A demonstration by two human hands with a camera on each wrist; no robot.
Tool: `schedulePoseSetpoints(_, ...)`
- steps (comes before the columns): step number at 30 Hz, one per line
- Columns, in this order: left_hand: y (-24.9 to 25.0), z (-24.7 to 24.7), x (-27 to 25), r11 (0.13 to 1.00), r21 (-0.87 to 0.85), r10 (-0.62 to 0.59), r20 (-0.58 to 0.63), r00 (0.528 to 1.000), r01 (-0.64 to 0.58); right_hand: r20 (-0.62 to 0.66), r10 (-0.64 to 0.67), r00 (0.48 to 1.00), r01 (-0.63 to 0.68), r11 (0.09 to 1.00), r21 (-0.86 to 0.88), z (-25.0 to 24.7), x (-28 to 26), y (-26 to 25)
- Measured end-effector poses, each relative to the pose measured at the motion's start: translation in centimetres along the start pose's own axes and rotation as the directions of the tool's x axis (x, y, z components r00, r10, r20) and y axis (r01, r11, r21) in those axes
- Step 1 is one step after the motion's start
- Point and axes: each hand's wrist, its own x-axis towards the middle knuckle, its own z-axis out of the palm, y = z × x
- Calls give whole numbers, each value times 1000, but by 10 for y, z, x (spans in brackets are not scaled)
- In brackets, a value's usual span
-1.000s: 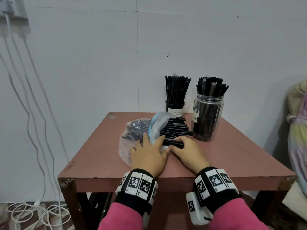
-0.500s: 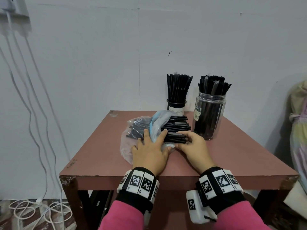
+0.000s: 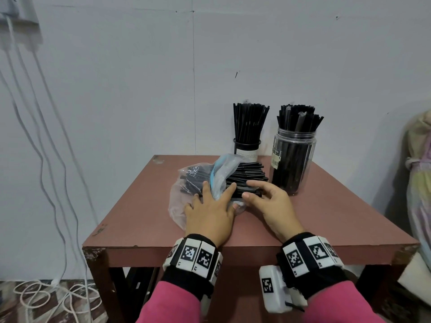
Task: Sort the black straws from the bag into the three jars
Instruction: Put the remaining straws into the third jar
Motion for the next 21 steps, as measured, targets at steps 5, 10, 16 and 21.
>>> schedulePoseSetpoints(5,0,1,0,1000,-6,-21,-19,1000,21,-162,-58,985,54,998,-30,0,1,1)
schedulePoseSetpoints(10,0,2,1,999,-17,-29,-21,999,29,-352,-164,922,162,986,-36,-4,2,-2)
schedulePoseSetpoints(16,0,2,0,999,-12,-30,-21,999,29,-326,-105,939,144,985,97,-3,0,-4)
schedulePoseSetpoints(21,0,2,1,1000,-3,-26,-18,1000,26,-232,34,972,32,961,276,-8,6,-3)
